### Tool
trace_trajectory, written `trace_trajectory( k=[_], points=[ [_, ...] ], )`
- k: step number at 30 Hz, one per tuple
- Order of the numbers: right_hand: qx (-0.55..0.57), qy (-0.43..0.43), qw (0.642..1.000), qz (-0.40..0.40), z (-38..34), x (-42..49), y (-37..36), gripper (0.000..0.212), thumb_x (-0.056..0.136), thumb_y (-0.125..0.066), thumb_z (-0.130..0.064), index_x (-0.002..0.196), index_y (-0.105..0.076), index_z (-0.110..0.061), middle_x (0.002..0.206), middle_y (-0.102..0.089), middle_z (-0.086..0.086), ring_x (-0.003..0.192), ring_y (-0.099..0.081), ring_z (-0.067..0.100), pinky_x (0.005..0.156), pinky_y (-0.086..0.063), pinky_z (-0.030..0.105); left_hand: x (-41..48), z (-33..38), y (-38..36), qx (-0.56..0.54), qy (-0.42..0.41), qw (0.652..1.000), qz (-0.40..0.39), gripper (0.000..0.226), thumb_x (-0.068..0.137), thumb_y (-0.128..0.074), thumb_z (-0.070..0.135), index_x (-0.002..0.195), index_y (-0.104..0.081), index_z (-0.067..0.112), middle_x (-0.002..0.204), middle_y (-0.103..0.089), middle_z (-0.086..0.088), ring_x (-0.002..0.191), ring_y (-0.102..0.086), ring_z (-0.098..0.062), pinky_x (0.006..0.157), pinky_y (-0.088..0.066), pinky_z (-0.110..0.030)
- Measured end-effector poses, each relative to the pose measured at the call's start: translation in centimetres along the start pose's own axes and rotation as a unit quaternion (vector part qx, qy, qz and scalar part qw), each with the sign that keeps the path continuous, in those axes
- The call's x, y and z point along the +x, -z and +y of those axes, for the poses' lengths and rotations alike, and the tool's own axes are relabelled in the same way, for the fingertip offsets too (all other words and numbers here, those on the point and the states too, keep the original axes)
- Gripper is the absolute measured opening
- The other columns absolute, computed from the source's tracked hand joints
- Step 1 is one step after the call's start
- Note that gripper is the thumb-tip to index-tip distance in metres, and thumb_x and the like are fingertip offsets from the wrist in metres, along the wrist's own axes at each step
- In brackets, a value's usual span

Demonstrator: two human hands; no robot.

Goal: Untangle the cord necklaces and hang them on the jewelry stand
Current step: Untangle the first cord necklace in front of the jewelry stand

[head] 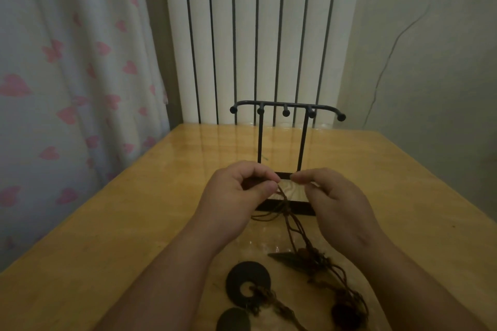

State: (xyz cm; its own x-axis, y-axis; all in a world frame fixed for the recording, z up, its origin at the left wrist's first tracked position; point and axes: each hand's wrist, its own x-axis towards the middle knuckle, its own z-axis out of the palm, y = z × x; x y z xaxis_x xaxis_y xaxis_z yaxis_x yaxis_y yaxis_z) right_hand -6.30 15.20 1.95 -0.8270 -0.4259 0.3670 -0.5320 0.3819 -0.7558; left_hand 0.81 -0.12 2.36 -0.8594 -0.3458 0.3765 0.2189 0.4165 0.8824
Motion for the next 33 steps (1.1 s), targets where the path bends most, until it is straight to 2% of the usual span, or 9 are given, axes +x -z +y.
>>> trace_trajectory(
  k=[3,6,10,15,20,24,28,30,33],
  points=[
    [0.144,-0.059,0.985,-0.074,-0.7,-0.3,0.3,0.024,0.096,-0.050,-0.020,0.101,-0.068,-0.034,0.086,-0.071,-0.015,0.077,-0.059,-0.005,0.068,-0.040,0.022,0.0,-0.1,0.0,0.014,-0.007,1.000,0.013,0.020,0.089,-0.069,0.016,0.086,-0.071,0.036,0.088,-0.069,0.019,0.086,-0.063,0.003,0.073,-0.050,-0.019],
    [0.152,-0.064,0.972,-0.167,-1.0,-0.5,0.3,0.018,0.089,-0.063,-0.026,0.105,-0.069,-0.029,0.090,-0.073,-0.013,0.079,-0.063,-0.006,0.071,-0.041,0.021,0.0,-0.3,0.0,0.014,-0.005,1.000,0.027,0.019,0.090,-0.068,0.018,0.088,-0.070,0.037,0.088,-0.068,0.021,0.086,-0.062,0.006,0.072,-0.050,-0.019],
    [0.136,-0.079,0.977,-0.146,-0.9,-0.5,0.4,0.011,0.087,-0.069,-0.017,0.094,-0.072,-0.024,0.086,-0.073,-0.006,0.080,-0.067,0.001,0.071,-0.046,0.019,0.1,-0.6,0.1,0.007,0.000,0.999,0.049,0.017,0.091,-0.066,0.018,0.093,-0.071,0.035,0.092,-0.068,0.016,0.089,-0.062,0.004,0.072,-0.053,-0.020],
    [0.134,-0.086,0.978,-0.133,-0.9,-0.4,0.9,0.010,0.081,-0.074,-0.018,0.089,-0.071,-0.022,0.081,-0.072,-0.003,0.075,-0.067,0.007,0.060,-0.051,0.012,0.2,-0.5,0.0,0.010,0.005,0.998,0.066,0.021,0.093,-0.063,0.017,0.093,-0.070,0.036,0.098,-0.068,0.016,0.095,-0.062,0.003,0.071,-0.053,-0.015],
    [0.142,-0.093,0.976,-0.136,-0.8,-0.3,1.1,0.013,0.079,-0.077,-0.015,0.088,-0.069,-0.018,0.078,-0.071,-0.002,0.075,-0.068,0.013,0.066,-0.055,0.020,0.2,-0.4,-0.1,0.008,0.004,0.997,0.073,0.022,0.094,-0.063,0.015,0.093,-0.070,0.036,0.099,-0.069,0.016,0.098,-0.062,0.000,0.080,-0.053,-0.020],
    [0.193,-0.103,0.964,-0.154,-1.0,-0.3,1.2,0.009,0.085,-0.068,-0.006,0.092,-0.069,-0.011,0.079,-0.070,0.003,0.074,-0.070,0.016,0.072,-0.057,0.027,0.2,-0.5,0.0,0.017,0.013,0.996,0.082,0.021,0.094,-0.062,0.017,0.094,-0.070,0.037,0.097,-0.068,0.018,0.095,-0.061,0.003,0.072,-0.048,-0.012],
    [0.243,-0.127,0.948,-0.163,-1.1,-0.4,1.5,0.018,0.090,-0.057,-0.003,0.096,-0.073,-0.011,0.078,-0.067,0.004,0.064,-0.060,0.017,0.063,-0.053,0.028,0.3,-0.6,0.0,0.005,0.015,0.996,0.093,0.020,0.093,-0.064,0.016,0.094,-0.069,0.035,0.094,-0.068,0.016,0.090,-0.060,0.007,0.066,-0.049,-0.009],
    [0.244,-0.125,0.947,-0.165,-1.1,-0.4,1.5,0.019,0.088,-0.060,-0.002,0.094,-0.074,-0.013,0.078,-0.066,0.005,0.061,-0.054,0.015,0.057,-0.047,0.026,0.4,-0.7,0.1,-0.002,0.012,0.994,0.105,0.019,0.092,-0.065,0.016,0.096,-0.069,0.035,0.092,-0.068,0.015,0.088,-0.061,0.009,0.069,-0.052,-0.011],
    [0.216,-0.117,0.959,-0.140,-1.1,-0.3,1.5,0.018,0.084,-0.067,-0.003,0.095,-0.073,-0.016,0.083,-0.070,0.009,0.061,-0.055,0.014,0.055,-0.047,0.024,0.5,-0.8,0.1,-0.012,0.014,0.992,0.124,0.015,0.092,-0.066,0.016,0.095,-0.068,0.031,0.091,-0.068,0.012,0.087,-0.064,0.001,0.071,-0.055,-0.019]
  ],
)
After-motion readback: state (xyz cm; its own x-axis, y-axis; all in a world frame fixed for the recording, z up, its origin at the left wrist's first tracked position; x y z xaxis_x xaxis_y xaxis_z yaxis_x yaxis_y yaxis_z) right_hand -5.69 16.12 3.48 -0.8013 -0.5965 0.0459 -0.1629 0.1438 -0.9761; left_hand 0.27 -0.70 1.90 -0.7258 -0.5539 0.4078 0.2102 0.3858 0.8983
